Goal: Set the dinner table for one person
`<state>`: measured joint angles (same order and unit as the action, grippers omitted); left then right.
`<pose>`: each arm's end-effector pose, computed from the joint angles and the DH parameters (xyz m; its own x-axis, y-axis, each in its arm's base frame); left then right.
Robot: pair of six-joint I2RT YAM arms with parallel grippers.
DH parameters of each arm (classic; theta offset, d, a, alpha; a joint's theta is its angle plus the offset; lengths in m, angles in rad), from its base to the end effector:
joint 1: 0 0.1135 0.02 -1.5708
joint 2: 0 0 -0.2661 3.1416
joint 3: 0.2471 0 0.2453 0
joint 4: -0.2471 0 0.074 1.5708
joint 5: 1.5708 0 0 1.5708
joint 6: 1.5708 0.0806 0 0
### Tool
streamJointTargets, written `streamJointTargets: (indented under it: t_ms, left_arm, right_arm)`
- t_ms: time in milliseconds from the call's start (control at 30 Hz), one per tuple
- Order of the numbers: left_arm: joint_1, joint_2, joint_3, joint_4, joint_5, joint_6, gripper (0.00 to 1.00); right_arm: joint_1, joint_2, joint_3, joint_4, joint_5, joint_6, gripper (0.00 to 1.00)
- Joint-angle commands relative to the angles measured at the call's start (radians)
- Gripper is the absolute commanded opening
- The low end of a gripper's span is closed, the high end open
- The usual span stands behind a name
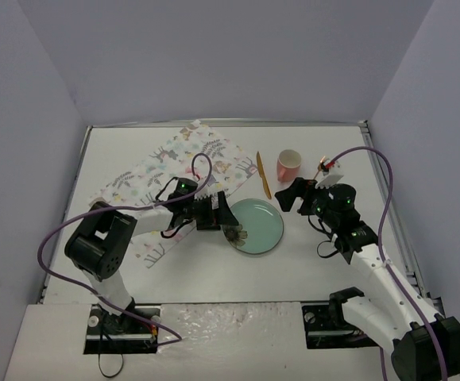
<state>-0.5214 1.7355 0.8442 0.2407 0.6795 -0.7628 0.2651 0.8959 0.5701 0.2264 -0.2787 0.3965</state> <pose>0.2943 -0.2275 0.1459 -0.9470 -0.0759 -0.3123 0.2307 0.5160 -0.8249 0.2345 0.0866 0.2869 -0.2876 0.3066 -0.9073 -0.4390 0.7997 0.4095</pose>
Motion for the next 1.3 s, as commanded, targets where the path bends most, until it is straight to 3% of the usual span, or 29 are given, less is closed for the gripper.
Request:
streamJointTargets:
  t_ms: [0, 300, 533, 1000, 1133, 1267]
  left_arm:
    - [-0.013, 0.051, 0.001, -0.002, -0.025, -0.063, 0.89]
    - [-0.029, 0.145, -0.033, 0.106, -0.002, -0.148, 0.84]
    - [-0.029, 0.210, -0.032, 0.140, 0.018, -0.171, 0.75]
    - [-0.028, 0.259, -0.006, 0.141, 0.035, -0.171, 0.11]
    - [-0.029, 0.228, -0.006, 0.144, 0.037, -0.160, 0.01]
    - [-0.029, 0.154, -0.007, 0.127, 0.032, -0.143, 0.00]
  right_arm:
    - [-0.009, 0.001, 0.031, 0.064, -0.010, 0.007, 1.00]
    - [-0.009, 0.000, 0.023, 0.070, -0.007, 0.009, 1.00]
    - [-0.010, -0.009, 0.017, 0.070, -0.005, 0.008, 1.00]
    - [-0.012, -0.022, -0.001, 0.070, 0.006, 0.008, 1.00]
    - [-0.012, -0.022, 0.000, 0.071, 0.007, 0.008, 1.00]
    - [-0.012, -0.023, 0.005, 0.070, 0.005, 0.008, 1.00]
